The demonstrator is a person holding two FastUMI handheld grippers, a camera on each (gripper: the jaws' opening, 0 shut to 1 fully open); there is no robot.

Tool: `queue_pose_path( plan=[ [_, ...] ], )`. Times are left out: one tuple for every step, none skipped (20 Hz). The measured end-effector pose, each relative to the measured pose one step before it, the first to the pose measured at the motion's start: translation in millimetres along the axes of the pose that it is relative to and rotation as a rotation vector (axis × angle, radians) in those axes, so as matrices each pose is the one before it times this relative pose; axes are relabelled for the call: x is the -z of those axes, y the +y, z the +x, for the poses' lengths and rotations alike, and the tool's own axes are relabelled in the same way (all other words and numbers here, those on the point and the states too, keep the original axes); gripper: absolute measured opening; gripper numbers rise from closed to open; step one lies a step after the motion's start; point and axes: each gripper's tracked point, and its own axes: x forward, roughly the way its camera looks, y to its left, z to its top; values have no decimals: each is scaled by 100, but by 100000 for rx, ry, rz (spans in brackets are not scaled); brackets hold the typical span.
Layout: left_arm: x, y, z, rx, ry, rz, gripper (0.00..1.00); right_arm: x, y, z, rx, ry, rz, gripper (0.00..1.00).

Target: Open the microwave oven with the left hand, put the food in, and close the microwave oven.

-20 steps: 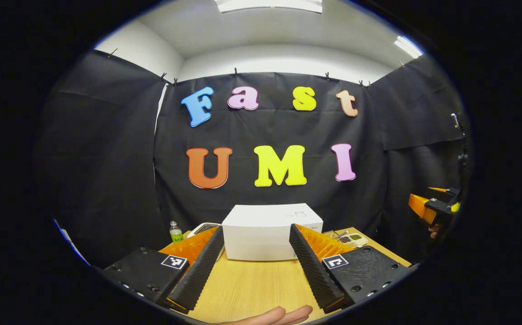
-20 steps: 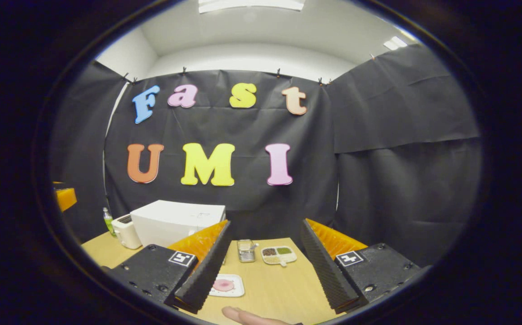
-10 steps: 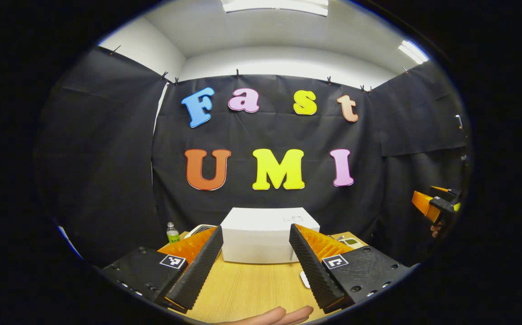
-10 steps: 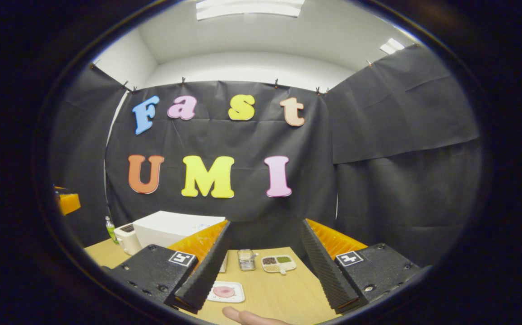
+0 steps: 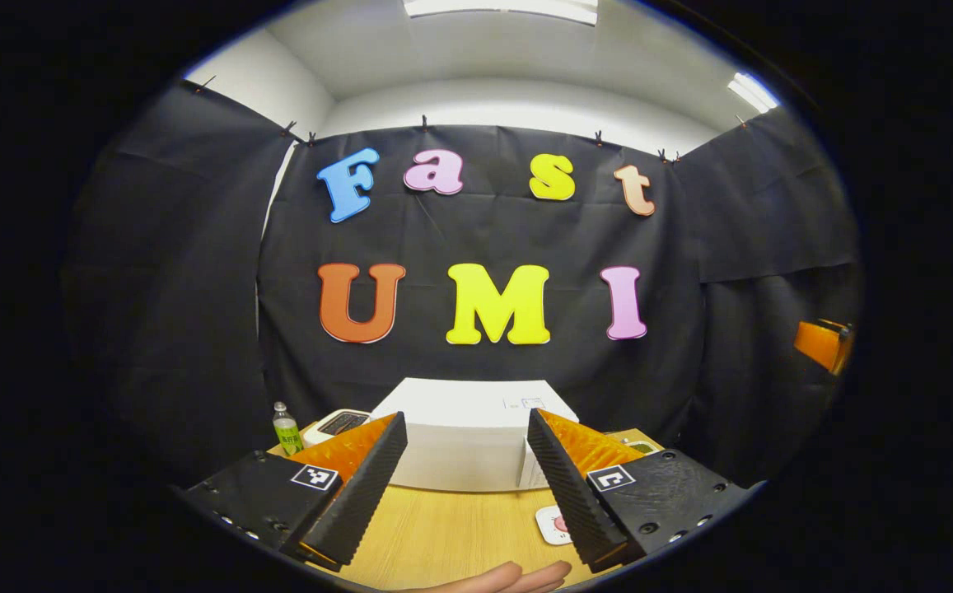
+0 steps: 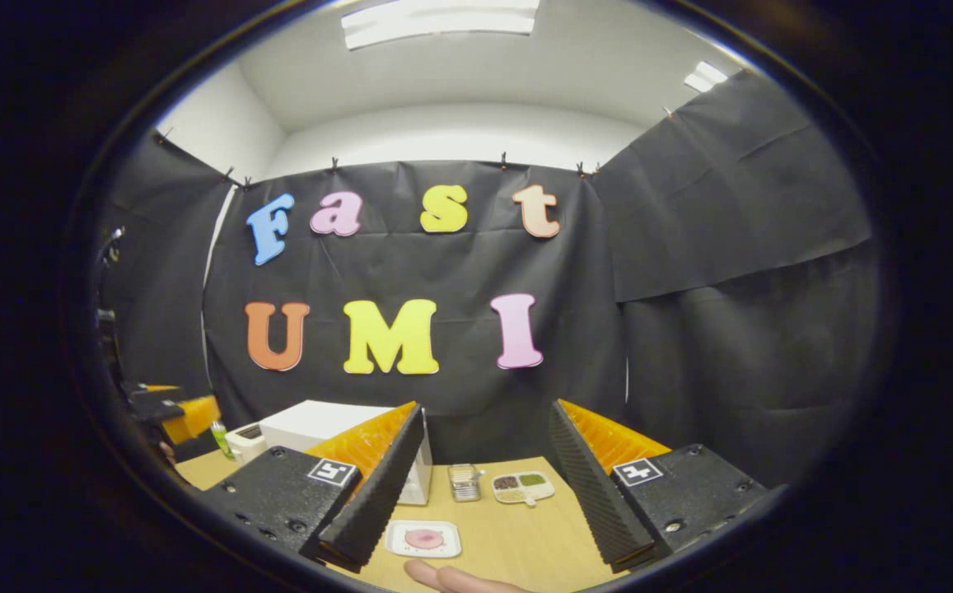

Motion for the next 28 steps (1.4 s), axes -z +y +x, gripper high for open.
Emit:
queue_pose_path(
  plan=[
    [1265,-622,1112,1023,2215,-802,94,-361,-276,1,-616,-966,1417,98],
    [958,-507,1118,828,1272,-707,94,-262,-335,146,-231,-947,558,98],
    [1023,-380,1305,525,1001,-542,94,-314,-309,9,130,-780,-387,98],
    [1326,-278,1306,417,1362,-627,94,-103,-326,20,183,-408,-1082,98],
    [1158,-274,1284,-335,507,-1376,94,-282,-229,41,-341,-821,-1316,98],
    [1025,-230,1480,333,304,-2326,94,-253,-126,197,-359,-938,-1549,98],
    [1419,-620,1114,1416,2046,-1515,94,12,-387,200,307,-393,-1128,98],
    [1490,-342,1235,505,2167,112,93,210,-526,119,590,61,-571,98],
    [1228,-15,1316,-858,1633,1893,93,243,-397,159,493,88,-302,91],
    [1147,49,1317,-948,1383,2117,93,230,-346,171,414,121,-192,98],
    [1088,-445,1330,260,641,1602,93,279,-506,118,1129,537,73,98],
    [1253,-643,1194,916,1105,228,93,376,-702,232,1264,660,333,91],
    [1115,-560,1140,811,853,-943,93,248,-433,127,610,363,490,91],
    [1000,-466,1134,954,833,-949,93,157,-332,120,692,264,508,98],
    [858,-337,999,535,537,-220,93,157,-426,154,366,281,220,98],
    [746,-114,1017,163,295,12,93,342,-178,204,-73,576,-277,98],
    [558,-216,985,490,-343,174,93,312,-291,117,306,793,-524,98],
    [483,-161,961,-265,-700,118,93,496,-366,72,226,1014,-838,98],
    [592,-84,1091,-405,207,1113,93,419,-244,141,-110,777,-848,98],
    [766,-261,947,150,582,1614,80,387,-315,97,274,736,-397,91],
    [457,-106,860,-275,-105,2334,93,358,-263,246,186,762,-224,98],
    [346,-58,663,-609,-260,1703,93,361,-315,229,375,450,-390,98],
    [287,-306,792,304,69,177,79,102,-413,117,957,-464,345,92],
    [435,-347,676,362,434,-337,92,38,-206,263,506,-820,827,91],
    [371,-62,625,-511,543,-494,91,273,13,237,-105,-184,56,98],
    [325,-59,518,43,601,-564,90,589,55,109,-351,108,-384,98],
    [96,179,469,-1434,-248,-89,90,378,28,157,-286,96,-839,98],
    [-234,119,561,-234,-1321,-711,87,479,-24,233,-197,262,-787,98]
  ],
)
